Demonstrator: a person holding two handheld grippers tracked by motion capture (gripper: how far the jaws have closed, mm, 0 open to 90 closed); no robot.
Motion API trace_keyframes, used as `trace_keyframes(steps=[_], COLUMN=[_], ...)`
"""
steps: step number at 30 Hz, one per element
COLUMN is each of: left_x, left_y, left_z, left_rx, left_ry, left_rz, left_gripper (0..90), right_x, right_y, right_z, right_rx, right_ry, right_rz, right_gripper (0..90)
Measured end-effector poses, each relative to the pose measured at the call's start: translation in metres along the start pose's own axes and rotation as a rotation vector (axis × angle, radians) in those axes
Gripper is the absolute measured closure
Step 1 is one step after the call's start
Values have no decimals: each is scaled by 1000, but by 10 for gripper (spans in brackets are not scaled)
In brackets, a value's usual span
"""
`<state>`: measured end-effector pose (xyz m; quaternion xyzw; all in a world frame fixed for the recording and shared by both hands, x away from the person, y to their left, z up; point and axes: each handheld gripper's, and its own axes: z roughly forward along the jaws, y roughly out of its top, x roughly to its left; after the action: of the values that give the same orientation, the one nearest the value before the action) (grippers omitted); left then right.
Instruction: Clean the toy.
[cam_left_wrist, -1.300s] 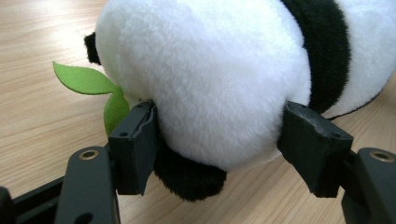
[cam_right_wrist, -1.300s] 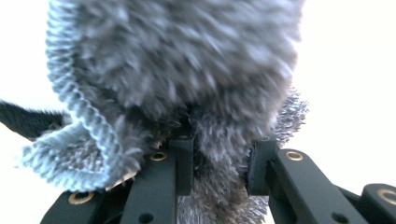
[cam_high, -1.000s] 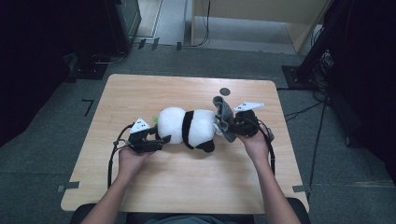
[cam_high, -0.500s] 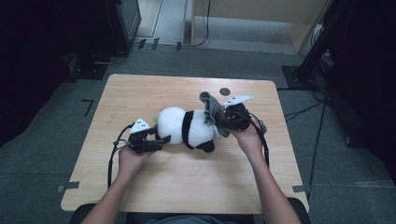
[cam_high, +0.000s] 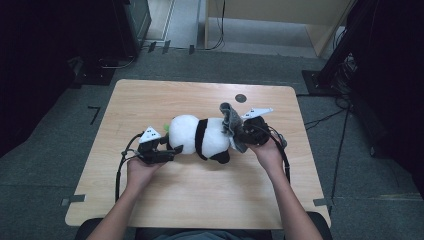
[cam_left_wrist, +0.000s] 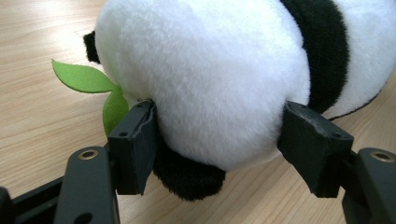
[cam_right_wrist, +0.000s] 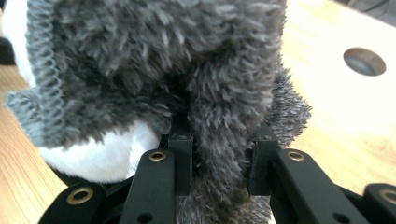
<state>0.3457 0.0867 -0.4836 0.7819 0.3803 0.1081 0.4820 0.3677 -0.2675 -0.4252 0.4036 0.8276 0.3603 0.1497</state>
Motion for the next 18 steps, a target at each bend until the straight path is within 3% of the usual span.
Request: trace_keyframes(steps=[6,15,18], left_x=[0,0,0], left_y=[0,-1,-1], left_z=[0,0,-1], left_rx=[1,0,5], left_ry=[0,-1,5], left_rz=[-2,-6,-8], left_gripper=[303,306,317], right_x=[-1,1,1], right_y=[-15,-35,-35], right_z=[7,27,27], right_rx=[31,134,135], right_ry=[4,23,15], right_rz=[20,27,21], right_gripper=[702,700,702])
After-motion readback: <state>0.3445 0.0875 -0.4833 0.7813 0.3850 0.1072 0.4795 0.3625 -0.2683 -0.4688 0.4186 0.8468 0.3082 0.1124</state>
